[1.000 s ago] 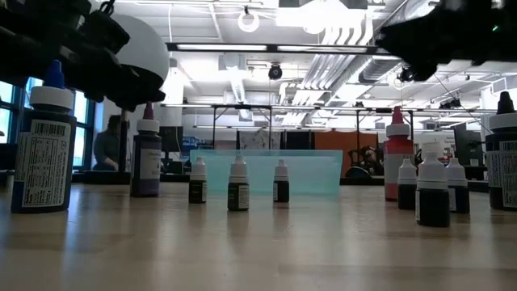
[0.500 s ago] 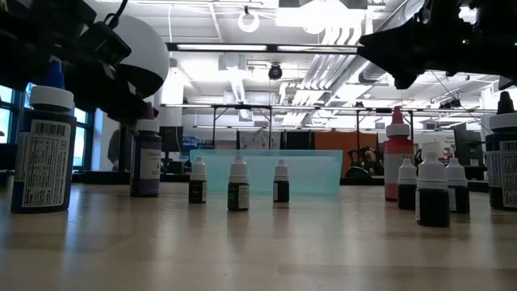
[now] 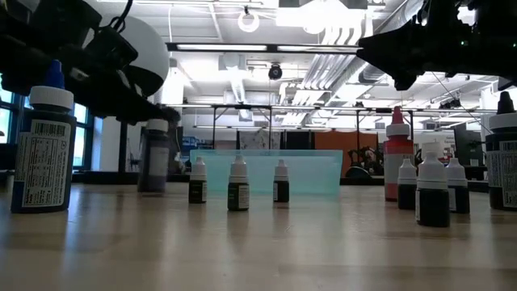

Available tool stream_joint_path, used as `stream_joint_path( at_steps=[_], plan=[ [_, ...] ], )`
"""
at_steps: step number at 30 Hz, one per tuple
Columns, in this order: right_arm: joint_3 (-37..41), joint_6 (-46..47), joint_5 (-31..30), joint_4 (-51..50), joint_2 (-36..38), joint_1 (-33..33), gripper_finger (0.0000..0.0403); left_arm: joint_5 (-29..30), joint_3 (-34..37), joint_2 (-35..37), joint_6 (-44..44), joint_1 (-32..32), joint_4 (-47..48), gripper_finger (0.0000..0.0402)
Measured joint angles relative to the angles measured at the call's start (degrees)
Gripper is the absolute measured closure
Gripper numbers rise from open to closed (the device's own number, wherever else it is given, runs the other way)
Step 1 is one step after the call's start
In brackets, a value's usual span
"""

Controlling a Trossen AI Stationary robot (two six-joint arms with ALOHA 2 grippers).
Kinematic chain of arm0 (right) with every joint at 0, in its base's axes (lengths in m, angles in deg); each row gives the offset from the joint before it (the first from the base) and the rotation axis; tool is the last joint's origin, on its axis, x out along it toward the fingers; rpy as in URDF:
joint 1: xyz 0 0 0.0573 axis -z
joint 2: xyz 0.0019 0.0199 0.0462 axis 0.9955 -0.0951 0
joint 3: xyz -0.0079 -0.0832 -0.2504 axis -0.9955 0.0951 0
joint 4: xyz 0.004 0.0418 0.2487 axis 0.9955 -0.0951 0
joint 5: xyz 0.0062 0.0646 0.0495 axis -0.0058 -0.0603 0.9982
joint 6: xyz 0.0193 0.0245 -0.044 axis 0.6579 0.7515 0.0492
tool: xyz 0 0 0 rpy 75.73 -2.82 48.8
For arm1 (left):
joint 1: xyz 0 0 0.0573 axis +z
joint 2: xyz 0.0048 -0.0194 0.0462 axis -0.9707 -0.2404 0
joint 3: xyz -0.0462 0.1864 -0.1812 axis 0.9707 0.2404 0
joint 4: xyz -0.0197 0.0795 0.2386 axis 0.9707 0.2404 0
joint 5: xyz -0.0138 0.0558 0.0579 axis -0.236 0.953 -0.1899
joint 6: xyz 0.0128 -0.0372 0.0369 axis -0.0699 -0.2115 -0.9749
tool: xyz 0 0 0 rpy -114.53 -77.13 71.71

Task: Pick & Place food coloring
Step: Put the purple food coloring bottle into the bin

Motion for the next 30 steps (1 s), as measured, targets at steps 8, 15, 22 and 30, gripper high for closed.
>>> stream_joint_path(
  at_steps=[8, 15, 22, 30],
  plan=[
    [0.00, 0.03, 0.00, 0.06, 0.00, 0.00, 0.0263, 4.82, -11.10, 2.94, -8.54, 0.04, 2.16, 0.0370],
    [0.00, 0.03, -0.24, 0.33, 0.00, 0.00, 0.0263, 8.34, -28.16, -4.22, -8.72, 6.57, 20.13, 0.0371],
    [0.00, 0.05, -0.24, 1.00, 0.00, 0.00, 0.0263, 8.69, -29.55, -18.69, -7.38, 15.15, 7.14, 0.0371],
    [0.00, 0.07, -0.23, 1.09, 0.00, 0.00, 0.0263, 11.13, -29.55, -31.88, -3.47, 23.03, -3.10, 0.0371]
  ],
)
